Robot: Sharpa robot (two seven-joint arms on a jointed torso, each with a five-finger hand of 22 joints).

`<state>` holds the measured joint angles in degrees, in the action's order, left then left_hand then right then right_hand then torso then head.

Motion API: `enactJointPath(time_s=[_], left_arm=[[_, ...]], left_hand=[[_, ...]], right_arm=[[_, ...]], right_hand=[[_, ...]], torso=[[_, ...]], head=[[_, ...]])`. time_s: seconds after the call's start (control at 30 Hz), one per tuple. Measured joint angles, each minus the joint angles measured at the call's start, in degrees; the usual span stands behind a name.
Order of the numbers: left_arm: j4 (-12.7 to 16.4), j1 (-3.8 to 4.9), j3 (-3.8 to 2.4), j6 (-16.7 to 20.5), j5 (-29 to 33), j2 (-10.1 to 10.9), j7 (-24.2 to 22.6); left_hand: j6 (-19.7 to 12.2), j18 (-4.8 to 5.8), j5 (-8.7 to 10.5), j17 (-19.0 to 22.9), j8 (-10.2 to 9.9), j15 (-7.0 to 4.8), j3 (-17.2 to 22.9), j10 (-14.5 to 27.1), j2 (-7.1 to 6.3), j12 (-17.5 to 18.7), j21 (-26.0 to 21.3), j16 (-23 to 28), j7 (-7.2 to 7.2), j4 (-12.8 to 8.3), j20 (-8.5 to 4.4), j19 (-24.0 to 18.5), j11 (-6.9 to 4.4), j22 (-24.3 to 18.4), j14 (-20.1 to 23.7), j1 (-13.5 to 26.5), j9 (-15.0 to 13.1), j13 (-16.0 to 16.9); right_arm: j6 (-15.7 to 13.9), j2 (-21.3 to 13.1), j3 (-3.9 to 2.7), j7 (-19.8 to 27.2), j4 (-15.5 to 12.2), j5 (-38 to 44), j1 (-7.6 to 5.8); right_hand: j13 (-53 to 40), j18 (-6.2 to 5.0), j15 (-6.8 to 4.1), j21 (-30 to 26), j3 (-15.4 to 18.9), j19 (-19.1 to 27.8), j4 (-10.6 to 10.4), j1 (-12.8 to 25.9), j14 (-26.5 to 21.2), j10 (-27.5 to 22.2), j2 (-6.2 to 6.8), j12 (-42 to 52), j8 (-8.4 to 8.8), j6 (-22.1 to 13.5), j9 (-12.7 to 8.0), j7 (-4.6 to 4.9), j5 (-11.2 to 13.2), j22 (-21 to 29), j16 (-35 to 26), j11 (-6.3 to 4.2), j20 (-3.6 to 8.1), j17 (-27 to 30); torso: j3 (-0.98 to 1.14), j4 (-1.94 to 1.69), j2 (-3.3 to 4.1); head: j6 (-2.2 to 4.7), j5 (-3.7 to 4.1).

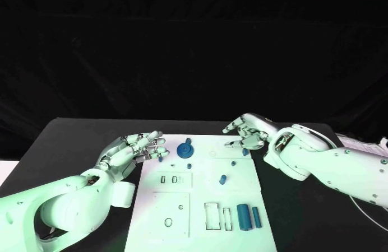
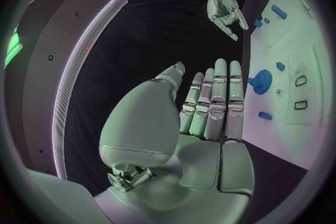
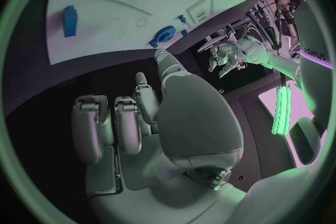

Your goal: Assemble the parts on the task board

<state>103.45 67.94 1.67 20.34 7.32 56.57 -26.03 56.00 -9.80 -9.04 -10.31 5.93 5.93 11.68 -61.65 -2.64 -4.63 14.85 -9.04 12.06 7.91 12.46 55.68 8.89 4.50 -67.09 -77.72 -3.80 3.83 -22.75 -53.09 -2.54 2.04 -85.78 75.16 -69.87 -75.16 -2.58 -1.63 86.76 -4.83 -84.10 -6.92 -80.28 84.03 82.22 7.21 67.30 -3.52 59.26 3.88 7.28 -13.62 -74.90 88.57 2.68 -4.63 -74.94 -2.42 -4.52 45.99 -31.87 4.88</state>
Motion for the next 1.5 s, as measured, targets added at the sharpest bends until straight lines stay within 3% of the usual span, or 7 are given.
enactJointPath(time_s=[0.2, 0.43, 0.7, 1.07, 1.5], left_arm=[[-0.9, -0.01, 0.02, -0.3, 0.0, -0.7, 0.0], [-1.6, -0.03, 0.05, -0.5, 0.0, -1.1, 0.0], [-2.0, -0.05, 0.07, -0.6, 0.0, -1.3, 0.0], [-2.1, -0.06, 0.09, -0.7, 0.0, -1.3, 0.0], [-2.2, -0.07, 0.09, -0.7, 0.0, -1.4, 0.0]], left_hand=[[0.0, 0.01, 0.00, -0.1, 0.0, 0.00, 0.0, -0.2, 0.00, 0.0, 0.0, 0.0, 0.00, 0.0, 0.00, 0.0, -0.20, -0.1, 0.0, 0.0, 0.0, 0.0], [0.0, 0.00, 0.00, -0.1, 0.0, 0.00, 0.0, -0.2, 0.00, 0.0, -0.2, 0.0, 0.00, 0.0, -0.21, 0.2, -0.20, -0.1, 0.0, 0.0, 0.0, 0.0], [0.0, 0.00, 0.00, -0.1, -0.2, 0.00, 0.0, -0.2, 0.00, 0.0, -0.2, 0.0, 0.00, 0.0, -0.21, 0.2, -0.20, -0.1, 0.0, 0.0, 0.0, 0.0], [0.0, 0.00, 0.00, -0.1, -0.2, 0.00, 0.0, -0.2, 0.00, 0.0, -0.2, 0.0, 0.00, 0.0, -0.21, 0.2, -0.19, -0.1, 0.0, 0.0, 0.0, 0.0], [0.0, 0.00, 0.00, -0.2, -0.2, 0.00, 0.2, -0.2, 0.00, 0.2, -0.2, 0.2, 0.00, -0.2, -0.21, 0.2, -0.19, -0.1, 0.0, 0.0, 0.0, 0.0]], right_arm=[[1.3, -3.4, 0.05, 2.5, 0.1, -4.2, 1.00], [2.2, -4.5, 0.11, 3.7, 2.2, -4.6, 2.24], [2.7, -4.1, 0.12, 4.1, 4.1, -3.5, 3.63], [2.9, -1.7, 0.12, 4.1, 7.3, -2.7, 4.20], [3.4, 0.2, 0.12, 4.0, 9.9, -2.5, 4.38]], right_hand=[[0.0, 0.00, 0.00, 0.0, 0.2, 0.0, 0.2, -0.4, 0.0, 0.0, 0.03, -0.2, 0.00, 0.2, 0.0, 0.20, 0.0, 0.0, 0.0, 0.00, 0.00, 0.0], [0.1, 0.00, 0.00, 0.0, 0.4, 0.0, 0.4, -0.4, 0.0, 0.0, 0.04, -0.6, 0.00, 0.2, 0.0, 0.20, 0.5, 0.0, 0.0, 0.00, 0.00, 0.0], [0.1, 0.00, 0.00, 0.0, 0.5, 0.0, 0.5, -0.4, 0.0, 0.0, 0.04, -1.0, 0.00, 0.0, -0.1, 0.35, 0.9, 0.0, 0.0, 0.00, 0.00, 0.0], [0.1, 0.00, 0.00, 0.0, 0.5, 0.0, 0.5, -0.4, 0.0, 0.0, 0.01, -1.0, 0.00, -0.4, -0.1, 0.37, 1.2, 0.0, 0.0, 0.00, 0.00, 0.0], [-2.3, 0.00, 0.01, 0.0, -2.2, 0.0, 1.1, -1.7, 0.0, -0.2, -3.12, -0.6, 0.00, -0.1, -0.1, 0.52, 4.0, 0.0, 0.2, 0.17, 0.00, 0.0]], torso=[[0.53, 0.62, -0.38], [0.99, 1.05, -0.55], [1.02, 1.02, -0.57], [0.90, 1.02, -0.55], [0.91, 1.05, -0.55]], head=[[-0.05, 0.36], [0.15, 0.62], [-0.23, 0.91], [-0.49, 0.58], [-0.75, 0.36]])
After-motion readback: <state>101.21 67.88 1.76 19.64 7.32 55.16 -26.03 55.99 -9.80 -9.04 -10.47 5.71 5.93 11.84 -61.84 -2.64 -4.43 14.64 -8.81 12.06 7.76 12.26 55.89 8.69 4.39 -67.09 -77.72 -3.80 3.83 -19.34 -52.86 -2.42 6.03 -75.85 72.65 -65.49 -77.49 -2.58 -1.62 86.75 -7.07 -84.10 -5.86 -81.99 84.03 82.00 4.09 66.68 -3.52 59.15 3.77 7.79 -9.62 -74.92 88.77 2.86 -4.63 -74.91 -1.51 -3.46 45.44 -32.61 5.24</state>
